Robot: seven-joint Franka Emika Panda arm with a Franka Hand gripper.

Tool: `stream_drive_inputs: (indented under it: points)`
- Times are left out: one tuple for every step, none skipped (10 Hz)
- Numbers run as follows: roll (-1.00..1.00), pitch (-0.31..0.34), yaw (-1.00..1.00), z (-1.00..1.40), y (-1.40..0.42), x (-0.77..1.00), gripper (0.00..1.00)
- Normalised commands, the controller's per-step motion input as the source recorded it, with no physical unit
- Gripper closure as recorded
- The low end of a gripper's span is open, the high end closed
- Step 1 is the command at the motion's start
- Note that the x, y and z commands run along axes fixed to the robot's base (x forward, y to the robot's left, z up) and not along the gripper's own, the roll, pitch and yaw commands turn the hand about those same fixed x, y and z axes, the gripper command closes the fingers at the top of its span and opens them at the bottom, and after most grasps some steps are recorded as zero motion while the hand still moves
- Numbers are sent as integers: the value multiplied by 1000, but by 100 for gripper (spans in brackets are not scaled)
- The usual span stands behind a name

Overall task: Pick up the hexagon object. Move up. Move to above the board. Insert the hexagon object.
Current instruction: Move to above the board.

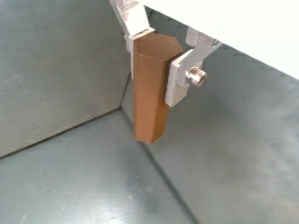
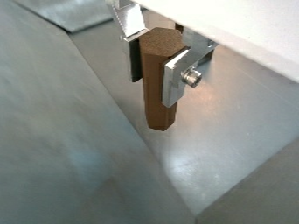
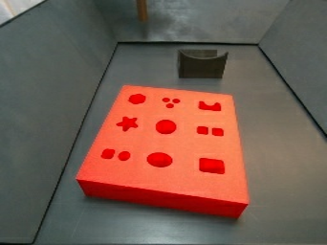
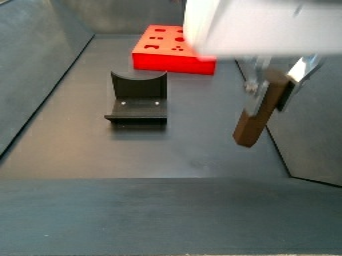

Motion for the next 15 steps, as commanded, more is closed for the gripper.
stream_drive_inputs:
  points:
    - [85,-43,-61,1000,137,-8,100]
    - [68,-4,-54,1000,131,-9,100]
    - [51,38,-45,1000,124,-10,100]
    - [32,79,-30,1000,112,-3,100]
    - [22,103,-19,1000,98,-2,100]
    - [22,106,-15,1000,91,-1,100]
    - [25,106,-7,831,60,-3,100]
    - [28,104,-2,672,37,-6,100]
    - [33,100,9,459,21,-4,100]
    - [33,101,13,352,16,-2,100]
    - [-208,620,-1000,92,-1000,133,100]
    - [-197,611,-1000,77,-1000,135,100]
    - [-128,469,-677,84,-1000,136,100]
    - [-128,325,-443,86,-1000,135,100]
    - [-91,171,-191,86,-1000,136,100]
